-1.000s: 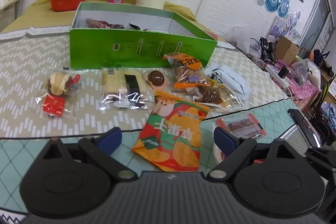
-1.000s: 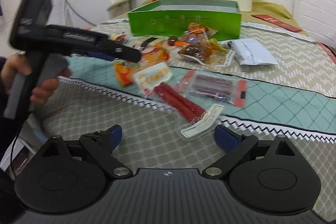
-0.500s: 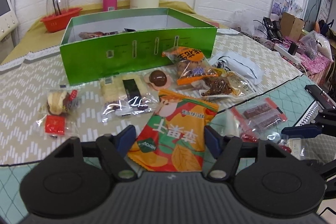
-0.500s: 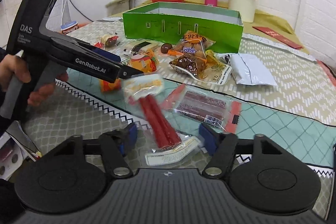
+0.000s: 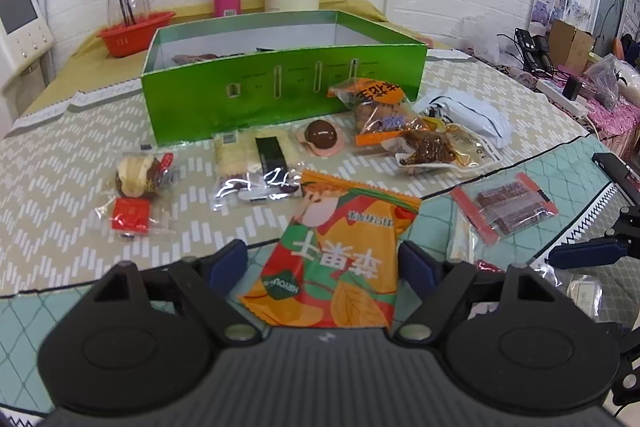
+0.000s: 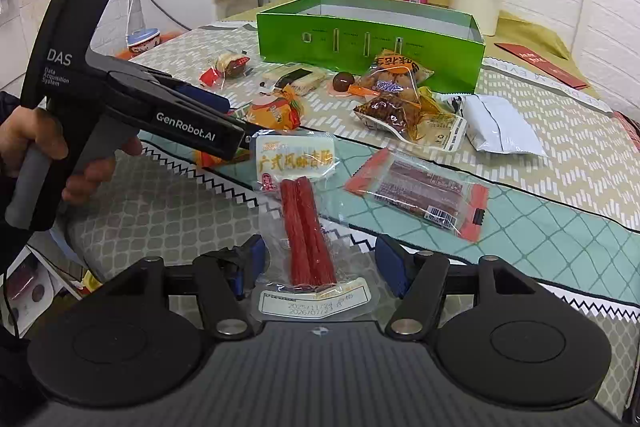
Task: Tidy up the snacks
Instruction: 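Grasp the orange chip bag with the left gripper while the right grasps the red sausage pack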
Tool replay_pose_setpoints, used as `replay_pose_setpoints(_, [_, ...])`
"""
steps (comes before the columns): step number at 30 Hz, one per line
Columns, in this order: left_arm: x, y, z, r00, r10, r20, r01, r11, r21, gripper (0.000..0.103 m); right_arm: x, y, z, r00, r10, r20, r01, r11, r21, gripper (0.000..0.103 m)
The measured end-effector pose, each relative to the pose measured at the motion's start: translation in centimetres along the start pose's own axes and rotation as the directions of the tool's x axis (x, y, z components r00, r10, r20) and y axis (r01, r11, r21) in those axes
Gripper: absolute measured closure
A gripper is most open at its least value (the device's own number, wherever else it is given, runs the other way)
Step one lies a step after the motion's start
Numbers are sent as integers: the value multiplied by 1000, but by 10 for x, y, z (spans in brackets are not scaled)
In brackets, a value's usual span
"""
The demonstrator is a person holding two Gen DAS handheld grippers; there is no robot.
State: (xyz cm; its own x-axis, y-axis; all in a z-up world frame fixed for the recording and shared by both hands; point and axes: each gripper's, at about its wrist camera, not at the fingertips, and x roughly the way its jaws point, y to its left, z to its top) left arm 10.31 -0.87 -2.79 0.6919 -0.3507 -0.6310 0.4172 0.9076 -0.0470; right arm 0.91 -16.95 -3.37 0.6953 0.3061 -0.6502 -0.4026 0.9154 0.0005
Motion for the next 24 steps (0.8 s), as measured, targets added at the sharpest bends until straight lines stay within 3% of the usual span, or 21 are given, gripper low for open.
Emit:
replay_pose_setpoints(4, [2, -1, 1, 1000, -5, 15, 5, 1000, 8, 44, 5, 2, 1, 999, -20, 32, 20, 1000, 0, 4])
replay_pose_setpoints(5, [2, -1, 1, 1000, -6, 20, 5, 1000, 9, 47, 6, 3, 2, 999, -22, 38, 22, 1000, -1, 16])
replay_pose_setpoints(8, [0, 0, -1, 999, 9, 31, -9, 1000, 0, 50, 6, 5, 4, 999, -28, 43, 28, 1000, -7, 25])
replay_pose_setpoints(11, [-7, 4, -4, 999, 9, 40, -7, 999, -45, 55, -1, 3, 4, 997, -23, 71, 22, 1000, 17, 42])
replay_pose_setpoints(12, [-9, 7, -4, 999, -7, 39, 10, 998, -70, 55, -4, 1, 5, 996, -16, 83, 13, 999, 34, 51])
replay_pose_setpoints(15, [-14, 14, -4, 998, -53, 39, 58, 989, -138, 55, -7, -1, 6, 996, -13, 89, 8, 998, 55, 64])
replay_pose_setpoints(21, [-22, 24, -4, 994, -96, 53, 106, 971, -215, 56, -16, -1, 10, 992, -14, 124, 7, 998, 57, 67])
replay_pose_setpoints(24, [-35, 23, 4, 990, -108, 92, 125, 970, -209, 56, -24, -4, 17, 986, -7, 164, -3, 998, 65, 66])
